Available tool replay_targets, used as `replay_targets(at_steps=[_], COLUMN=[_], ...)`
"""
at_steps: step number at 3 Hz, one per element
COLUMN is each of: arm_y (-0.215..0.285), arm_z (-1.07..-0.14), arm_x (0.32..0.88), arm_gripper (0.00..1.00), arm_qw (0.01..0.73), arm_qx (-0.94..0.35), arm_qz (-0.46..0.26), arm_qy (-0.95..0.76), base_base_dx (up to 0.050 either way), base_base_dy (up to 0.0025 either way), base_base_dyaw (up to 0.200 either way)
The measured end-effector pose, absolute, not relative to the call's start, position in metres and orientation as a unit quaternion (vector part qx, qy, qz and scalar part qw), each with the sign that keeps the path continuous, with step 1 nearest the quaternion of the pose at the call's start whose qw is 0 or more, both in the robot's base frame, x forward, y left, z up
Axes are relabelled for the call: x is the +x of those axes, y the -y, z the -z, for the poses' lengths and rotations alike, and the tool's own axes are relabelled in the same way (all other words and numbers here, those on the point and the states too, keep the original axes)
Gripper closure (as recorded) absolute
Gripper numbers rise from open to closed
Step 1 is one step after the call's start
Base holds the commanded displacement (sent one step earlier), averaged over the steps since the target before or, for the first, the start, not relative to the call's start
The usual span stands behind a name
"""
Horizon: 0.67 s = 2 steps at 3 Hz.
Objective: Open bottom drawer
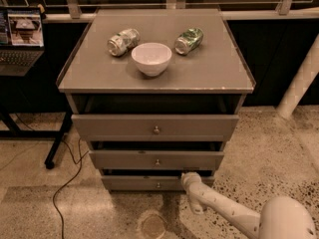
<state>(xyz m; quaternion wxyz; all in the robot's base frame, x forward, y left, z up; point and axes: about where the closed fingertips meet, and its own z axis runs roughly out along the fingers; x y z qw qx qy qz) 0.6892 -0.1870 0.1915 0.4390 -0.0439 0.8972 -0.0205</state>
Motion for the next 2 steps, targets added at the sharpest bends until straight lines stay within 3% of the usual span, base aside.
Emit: replay_targets(at_steps=[2], arm_y=[0.1908], arm_z=[-0.1886], arm_x=[0.6846], arm_gripper=[1.0], arm_qw=[0.427], arm_qx=[-0.045], arm_qz=[0.023], arm_qy=[-0.903], base_base_dx=[0.0], base_base_dy=[0.0], base_base_dyaw=[0.0])
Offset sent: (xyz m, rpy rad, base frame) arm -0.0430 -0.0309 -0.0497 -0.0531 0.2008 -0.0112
